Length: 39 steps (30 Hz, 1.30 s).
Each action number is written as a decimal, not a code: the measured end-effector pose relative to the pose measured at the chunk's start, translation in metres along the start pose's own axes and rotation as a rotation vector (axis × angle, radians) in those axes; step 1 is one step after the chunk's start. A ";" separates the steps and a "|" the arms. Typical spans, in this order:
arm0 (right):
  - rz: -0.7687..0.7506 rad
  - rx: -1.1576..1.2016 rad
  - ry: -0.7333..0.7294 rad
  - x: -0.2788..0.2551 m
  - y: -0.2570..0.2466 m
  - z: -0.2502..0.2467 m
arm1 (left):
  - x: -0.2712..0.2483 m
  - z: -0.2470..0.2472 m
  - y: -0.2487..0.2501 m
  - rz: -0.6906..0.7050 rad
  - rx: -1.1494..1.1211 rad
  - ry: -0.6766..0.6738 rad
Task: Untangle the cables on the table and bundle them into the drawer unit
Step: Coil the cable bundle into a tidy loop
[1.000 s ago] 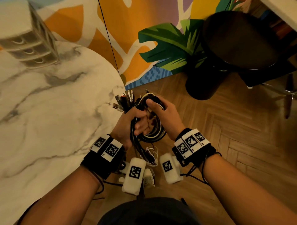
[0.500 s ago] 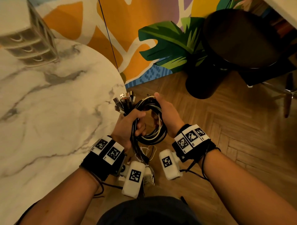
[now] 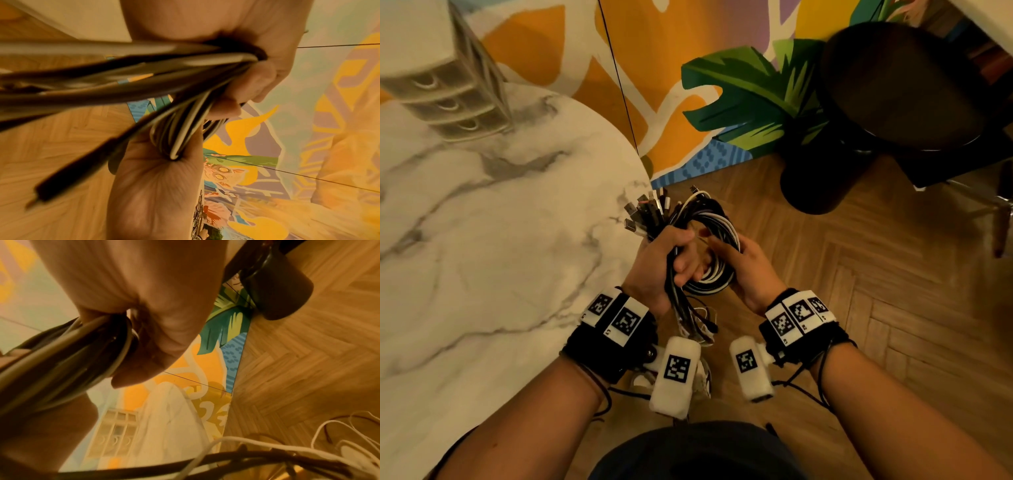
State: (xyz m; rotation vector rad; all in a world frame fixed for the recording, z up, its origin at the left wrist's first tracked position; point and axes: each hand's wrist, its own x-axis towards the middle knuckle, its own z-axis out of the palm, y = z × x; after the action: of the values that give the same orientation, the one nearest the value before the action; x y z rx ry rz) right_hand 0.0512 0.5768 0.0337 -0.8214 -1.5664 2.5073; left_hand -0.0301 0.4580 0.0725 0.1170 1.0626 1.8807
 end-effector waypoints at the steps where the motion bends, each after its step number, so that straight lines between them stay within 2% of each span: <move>1: 0.015 0.047 -0.002 0.001 -0.001 0.000 | 0.000 0.001 0.000 -0.007 -0.019 -0.022; 8: 0.107 0.192 0.004 -0.001 -0.005 0.004 | 0.001 0.001 -0.002 -0.051 -0.081 -0.127; 15: 0.140 0.296 -0.141 -0.007 -0.003 -0.006 | -0.001 -0.007 0.002 -0.053 -0.042 -0.077; 20: 0.318 0.454 -0.134 -0.009 -0.012 -0.009 | -0.003 -0.016 0.005 -0.121 -0.114 -0.237; 24: 0.387 0.351 -0.160 -0.003 -0.023 -0.008 | -0.006 -0.016 0.003 -0.183 -0.168 -0.315; 28: 0.328 0.251 -0.118 -0.003 -0.031 -0.008 | -0.007 -0.017 0.002 -0.191 -0.174 -0.287; 31: 0.264 0.245 -0.067 -0.002 -0.027 -0.005 | -0.005 -0.013 0.004 -0.152 -0.093 -0.282; 34: 0.247 0.289 -0.038 -0.002 -0.015 -0.006 | -0.004 -0.009 0.007 -0.107 0.000 -0.186; 37: 0.209 0.308 -0.092 -0.014 0.001 -0.010 | -0.001 -0.011 0.015 -0.034 -0.023 -0.103; 39: 0.178 0.171 -0.162 -0.024 0.012 -0.004 | 0.002 -0.012 0.021 0.010 -0.026 -0.081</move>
State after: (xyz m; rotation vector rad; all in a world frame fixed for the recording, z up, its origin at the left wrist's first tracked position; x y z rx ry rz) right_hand 0.0758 0.5667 0.0317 -0.7846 -1.3485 2.8518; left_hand -0.0509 0.4482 0.0794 0.1819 0.9836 1.8820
